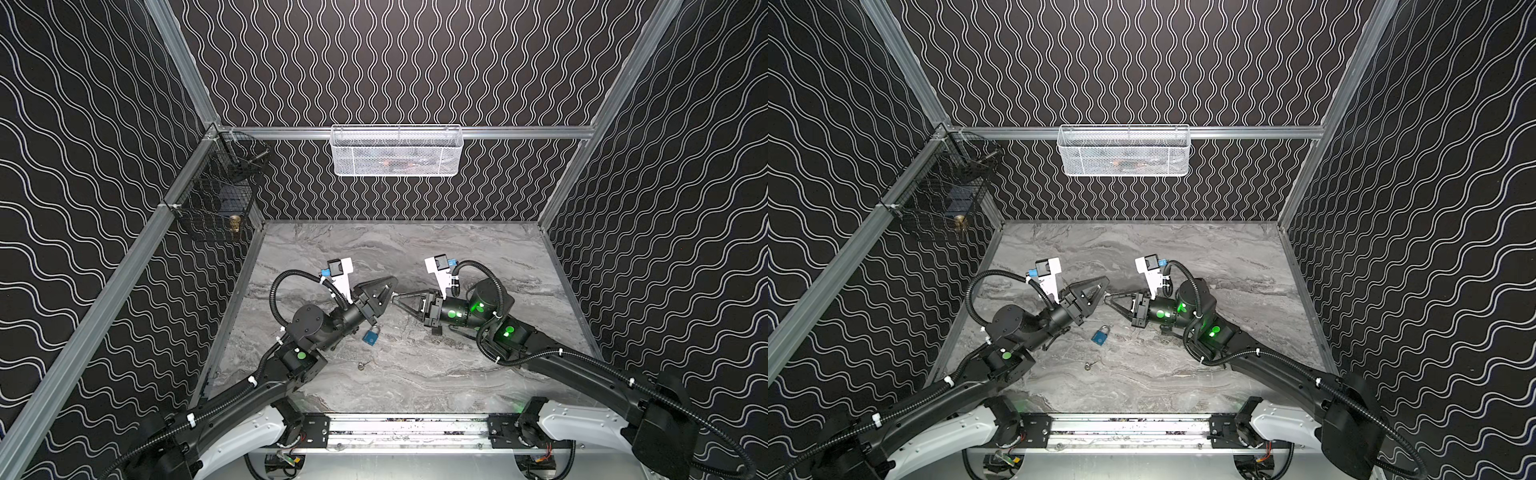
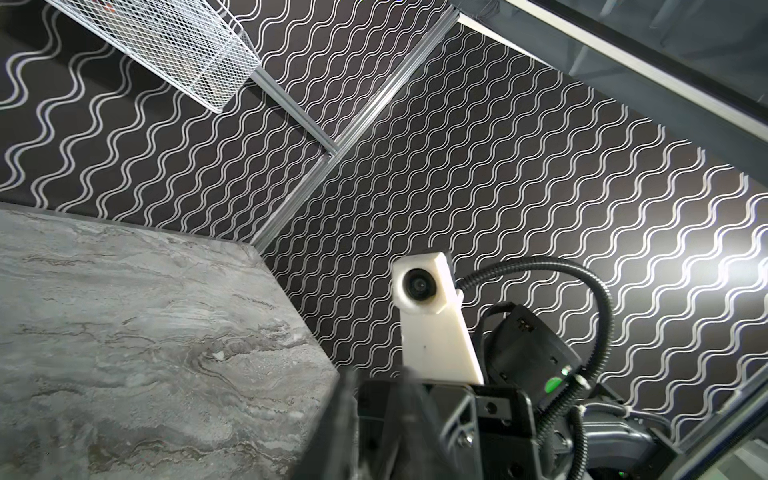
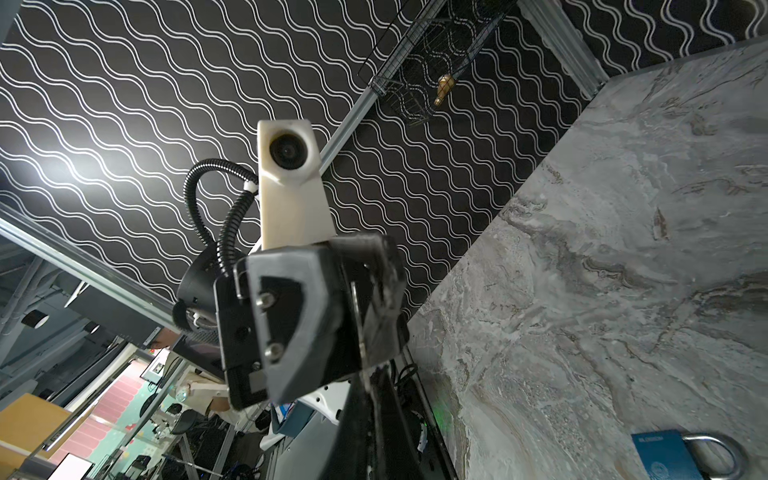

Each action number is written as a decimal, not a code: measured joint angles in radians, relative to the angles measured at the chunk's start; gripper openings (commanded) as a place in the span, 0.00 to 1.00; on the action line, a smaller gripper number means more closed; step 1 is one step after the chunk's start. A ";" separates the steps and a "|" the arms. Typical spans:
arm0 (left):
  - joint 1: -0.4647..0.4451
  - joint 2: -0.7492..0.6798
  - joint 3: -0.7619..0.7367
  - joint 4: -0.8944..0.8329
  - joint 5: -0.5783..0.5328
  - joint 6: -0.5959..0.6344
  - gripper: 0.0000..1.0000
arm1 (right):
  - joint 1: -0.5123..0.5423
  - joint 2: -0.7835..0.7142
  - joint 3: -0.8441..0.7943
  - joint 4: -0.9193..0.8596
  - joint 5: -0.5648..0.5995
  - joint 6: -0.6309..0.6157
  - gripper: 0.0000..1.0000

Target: Unlock with the key

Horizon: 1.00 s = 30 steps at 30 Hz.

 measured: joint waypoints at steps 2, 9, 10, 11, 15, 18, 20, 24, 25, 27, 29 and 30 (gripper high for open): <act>0.000 -0.011 0.016 -0.023 -0.001 0.012 0.50 | -0.008 -0.020 -0.004 -0.023 0.008 -0.009 0.00; 0.000 -0.063 0.077 -0.199 -0.064 0.052 0.57 | -0.064 -0.116 -0.044 -0.124 0.006 -0.041 0.00; 0.000 -0.064 0.093 -0.246 -0.081 0.059 0.58 | -0.075 -0.131 -0.047 -0.151 0.006 -0.050 0.00; 0.000 -0.062 0.109 -0.293 -0.095 0.066 0.59 | -0.087 -0.148 -0.050 -0.180 0.006 -0.054 0.00; 0.000 -0.024 0.196 -0.481 -0.141 0.076 0.63 | -0.137 -0.201 -0.058 -0.300 0.003 -0.078 0.00; 0.000 0.050 0.282 -0.629 -0.159 0.077 0.65 | -0.176 -0.239 -0.063 -0.410 0.003 -0.099 0.00; 0.000 0.124 0.342 -0.735 -0.158 0.077 0.68 | -0.206 -0.262 -0.072 -0.492 0.003 -0.106 0.00; -0.019 0.280 0.439 -0.898 -0.135 0.077 0.69 | -0.276 -0.285 -0.108 -0.621 0.005 -0.109 0.00; -0.032 0.317 0.459 -0.934 -0.124 0.080 0.69 | -0.293 -0.289 -0.118 -0.652 0.004 -0.109 0.00; -0.064 0.379 0.496 -0.995 -0.122 0.092 0.70 | -0.325 -0.303 -0.144 -0.702 0.002 -0.108 0.00; -0.102 0.442 0.543 -1.059 -0.132 0.105 0.71 | -0.368 -0.315 -0.178 -0.743 -0.015 -0.108 0.00; -0.116 0.468 0.564 -1.081 -0.141 0.111 0.71 | -0.391 -0.317 -0.193 -0.757 -0.024 -0.108 0.00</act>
